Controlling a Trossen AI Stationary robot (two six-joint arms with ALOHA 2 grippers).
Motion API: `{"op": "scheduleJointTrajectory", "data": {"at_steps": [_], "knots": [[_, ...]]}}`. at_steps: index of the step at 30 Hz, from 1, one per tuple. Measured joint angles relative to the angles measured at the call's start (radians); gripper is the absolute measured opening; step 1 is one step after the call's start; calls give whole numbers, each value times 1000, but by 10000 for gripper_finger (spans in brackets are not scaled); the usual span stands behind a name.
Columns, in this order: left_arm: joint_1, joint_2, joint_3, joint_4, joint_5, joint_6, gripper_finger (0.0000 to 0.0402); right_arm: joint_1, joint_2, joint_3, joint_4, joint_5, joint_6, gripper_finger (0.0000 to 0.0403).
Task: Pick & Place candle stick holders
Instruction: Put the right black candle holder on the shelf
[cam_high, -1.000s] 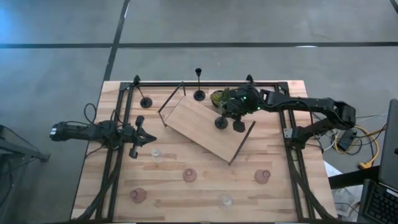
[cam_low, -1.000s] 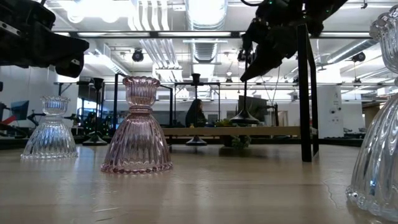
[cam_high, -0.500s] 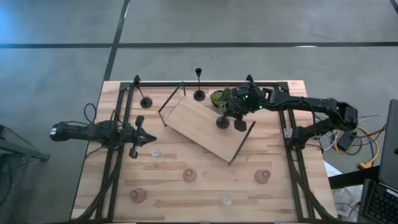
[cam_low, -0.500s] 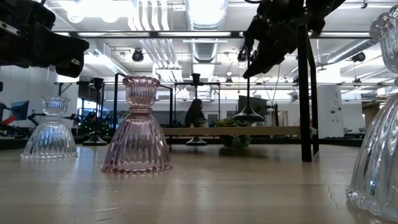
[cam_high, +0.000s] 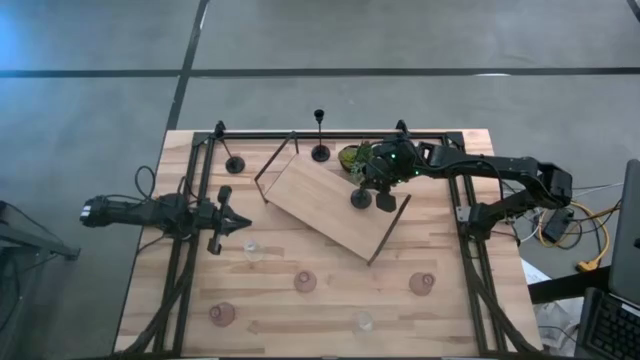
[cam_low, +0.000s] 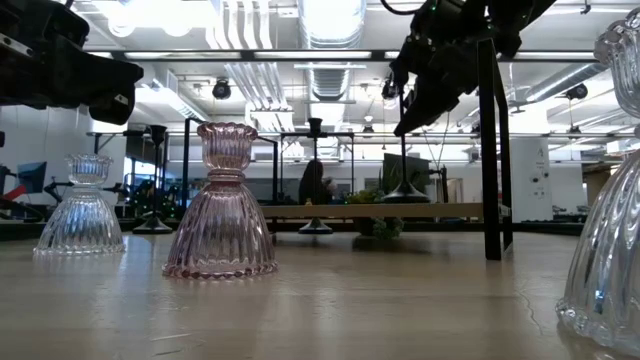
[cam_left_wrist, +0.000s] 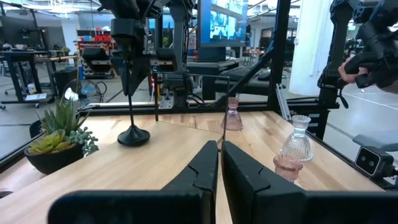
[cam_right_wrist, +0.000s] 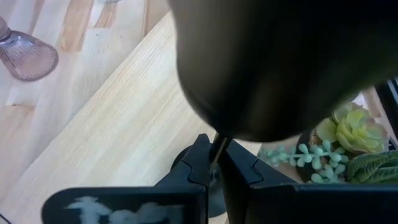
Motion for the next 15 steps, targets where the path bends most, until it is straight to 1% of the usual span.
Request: {"op": "scheduleJointTrajectory", "data": {"at_steps": [15], "knots": [[0, 0, 0, 0, 0, 0, 25, 0, 0, -2, -3, -10, 42, 13]]}}
